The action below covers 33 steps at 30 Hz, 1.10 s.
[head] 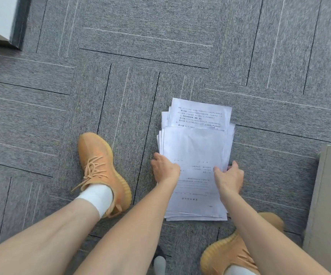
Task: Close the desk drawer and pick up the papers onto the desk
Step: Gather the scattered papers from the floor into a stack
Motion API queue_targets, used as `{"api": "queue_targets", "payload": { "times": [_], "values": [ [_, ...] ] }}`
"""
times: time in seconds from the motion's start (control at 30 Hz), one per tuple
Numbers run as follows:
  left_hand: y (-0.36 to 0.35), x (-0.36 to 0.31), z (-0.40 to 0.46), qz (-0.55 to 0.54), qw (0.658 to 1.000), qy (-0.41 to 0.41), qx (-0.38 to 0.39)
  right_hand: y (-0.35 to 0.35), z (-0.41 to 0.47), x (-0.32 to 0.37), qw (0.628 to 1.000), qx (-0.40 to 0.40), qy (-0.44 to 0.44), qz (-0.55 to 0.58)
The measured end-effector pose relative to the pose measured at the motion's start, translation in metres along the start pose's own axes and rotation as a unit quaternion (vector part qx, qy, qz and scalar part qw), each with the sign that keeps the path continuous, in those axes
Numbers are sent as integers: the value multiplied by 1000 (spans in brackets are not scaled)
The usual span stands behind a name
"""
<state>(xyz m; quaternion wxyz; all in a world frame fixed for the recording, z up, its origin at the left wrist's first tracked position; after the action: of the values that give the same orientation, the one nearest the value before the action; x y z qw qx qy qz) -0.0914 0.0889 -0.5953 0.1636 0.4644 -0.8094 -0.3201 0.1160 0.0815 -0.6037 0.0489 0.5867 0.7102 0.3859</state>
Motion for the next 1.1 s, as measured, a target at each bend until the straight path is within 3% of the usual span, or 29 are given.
{"api": "queue_targets", "payload": {
  "times": [0.17, 0.3, 0.4, 0.63, 0.73, 0.83, 0.97, 1.1],
  "values": [
    [-3, 7, 7, -71, 997, 3, 40, 4, 1, -4, 1000, -3, 17, 22],
    [-11, 8, 5, -219, 969, 26, 109, 6, 6, -8, 999, 9, 19, 42],
    [-14, 6, 1, -273, 948, 24, 162, 8, 8, -9, 998, 22, 12, 57],
    [5, -2, -13, -251, 935, 4, 252, 14, 21, -17, 997, 53, -31, 38],
    [26, -5, -17, -244, 930, -7, 273, 26, 17, -13, 987, 117, -62, 90],
    [53, -12, -24, -229, 933, -31, 276, 36, 3, -8, 949, 212, -127, 197],
    [94, -22, -46, -208, 939, -76, 262, 64, -28, 25, 937, 241, -93, 235],
    [152, -38, -96, -208, 943, -135, 223, 108, -75, 81, 924, 258, 8, 280]
  ]
}}
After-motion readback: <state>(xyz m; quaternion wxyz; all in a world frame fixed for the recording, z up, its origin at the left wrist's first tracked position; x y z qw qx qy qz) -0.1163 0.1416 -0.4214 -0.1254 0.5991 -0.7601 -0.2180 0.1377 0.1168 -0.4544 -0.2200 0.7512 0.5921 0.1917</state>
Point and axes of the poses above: each hand's wrist, its own z-axis towards the middle knuckle, its own y-axis out of the back of the hand, x = y × z, the point moved 4 cm from there along z, towards the middle knuckle, and after that the axes turned 10 degrees about z, right-handed, at the moved point
